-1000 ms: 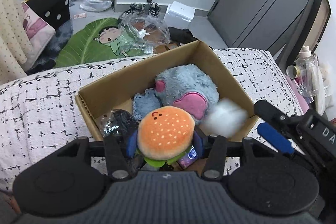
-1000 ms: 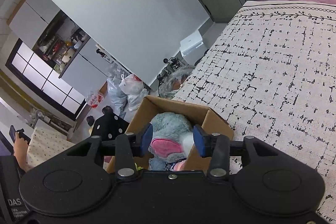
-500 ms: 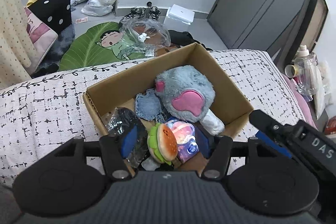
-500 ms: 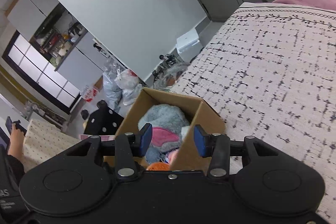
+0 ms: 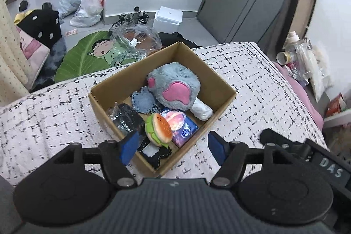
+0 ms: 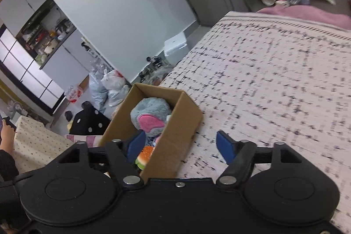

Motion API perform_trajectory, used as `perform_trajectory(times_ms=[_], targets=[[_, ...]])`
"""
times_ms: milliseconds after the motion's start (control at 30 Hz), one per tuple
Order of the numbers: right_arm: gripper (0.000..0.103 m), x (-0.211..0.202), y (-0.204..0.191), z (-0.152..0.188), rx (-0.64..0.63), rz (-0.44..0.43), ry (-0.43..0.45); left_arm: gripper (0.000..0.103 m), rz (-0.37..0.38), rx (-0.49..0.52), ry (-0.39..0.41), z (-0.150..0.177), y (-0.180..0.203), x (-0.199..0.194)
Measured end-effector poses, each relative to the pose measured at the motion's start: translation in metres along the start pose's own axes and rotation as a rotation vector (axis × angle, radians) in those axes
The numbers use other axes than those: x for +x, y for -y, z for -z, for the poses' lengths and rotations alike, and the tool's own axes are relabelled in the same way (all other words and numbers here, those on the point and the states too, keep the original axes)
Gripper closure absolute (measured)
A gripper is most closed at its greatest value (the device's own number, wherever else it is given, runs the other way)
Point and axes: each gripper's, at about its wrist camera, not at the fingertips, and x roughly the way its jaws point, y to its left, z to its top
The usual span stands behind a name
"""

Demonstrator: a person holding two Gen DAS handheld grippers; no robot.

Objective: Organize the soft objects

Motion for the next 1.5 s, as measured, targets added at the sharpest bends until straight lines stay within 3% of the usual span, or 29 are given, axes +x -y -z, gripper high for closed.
perform_trajectory(times_ms=[167, 433, 733, 1167, 1500], targets=[[0.021, -0.032, -0.001, 0.011, 0.003, 0.018, 0.003, 0.023, 0.03, 0.033, -0.016, 0.005, -0.003, -0.021], [0.0, -0.081, -0.009, 0.026, 0.015, 0.045, 0.046, 0.011, 0.104, 0.044, -0.048, 0.017, -0.008, -0.058], [0.0, -0.129, -0.022, 0.034, -0.012, 0.044, 0.1, 0.001, 0.132, 0.128, 0.0, 0.031, -0.006, -0.103], [0.0, -0.167, -0.046, 0.053, -0.08, 0.135, 0.127, 0.0, 0.139, 0.229, 0.06, 0.047, -0.005, -0.152], [0.0, -0.186, -0.059, 0.071, -0.119, 0.146, 0.124, 0.0, 0.122, 0.273, 0.092, 0.063, -0.015, -0.18]])
